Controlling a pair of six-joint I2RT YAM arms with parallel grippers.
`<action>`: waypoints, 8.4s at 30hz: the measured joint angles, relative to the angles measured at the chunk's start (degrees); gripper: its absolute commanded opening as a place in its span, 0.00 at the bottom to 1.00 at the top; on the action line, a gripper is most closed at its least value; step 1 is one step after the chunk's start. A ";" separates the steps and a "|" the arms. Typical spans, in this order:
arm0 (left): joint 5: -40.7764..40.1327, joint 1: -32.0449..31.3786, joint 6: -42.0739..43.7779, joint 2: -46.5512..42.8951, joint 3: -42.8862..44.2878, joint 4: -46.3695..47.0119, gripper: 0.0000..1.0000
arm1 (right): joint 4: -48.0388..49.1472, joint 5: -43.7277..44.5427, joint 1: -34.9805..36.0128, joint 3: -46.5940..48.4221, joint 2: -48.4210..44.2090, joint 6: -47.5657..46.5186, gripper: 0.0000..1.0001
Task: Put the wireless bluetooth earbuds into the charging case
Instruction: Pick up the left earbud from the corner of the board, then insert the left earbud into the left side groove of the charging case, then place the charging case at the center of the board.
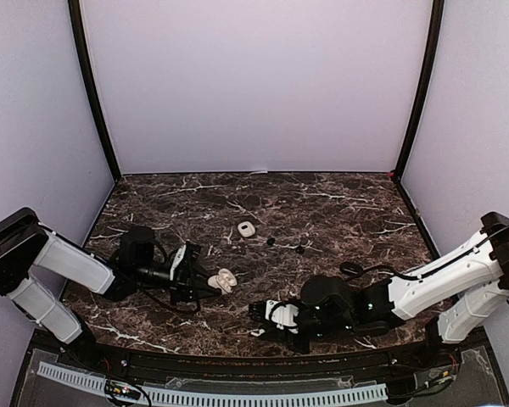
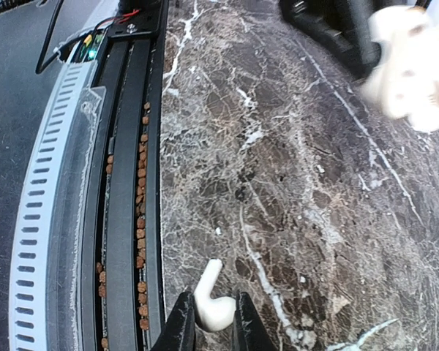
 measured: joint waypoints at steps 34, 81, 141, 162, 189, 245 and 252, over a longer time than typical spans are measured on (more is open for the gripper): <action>-1.92 -8.83 26.62 4.02 0.20 7.82 0.03 | -10.23 -3.65 -5.60 7.48 -7.06 16.59 0.04; -21.86 -15.32 26.12 13.81 3.76 22.25 0.01 | 0.74 -18.27 -17.03 2.56 -5.90 46.75 0.01; -23.06 -15.82 26.75 13.99 3.93 19.76 0.00 | 4.94 -19.04 -17.84 3.06 -4.04 46.34 0.01; -25.94 -17.35 26.45 14.53 4.59 19.47 0.00 | 8.37 -21.09 -18.69 3.04 -1.33 50.71 0.02; -26.58 -18.53 17.11 20.28 4.87 32.35 0.00 | 6.03 -19.12 -18.95 2.51 -5.40 48.02 0.37; -25.20 -9.46 -30.80 -2.23 -2.32 24.50 0.07 | 17.51 -18.38 -19.02 -5.31 -7.08 19.43 0.48; -25.49 -9.46 -38.05 2.19 0.90 19.02 0.07 | 19.67 -13.33 -18.99 -5.97 -6.23 17.88 0.48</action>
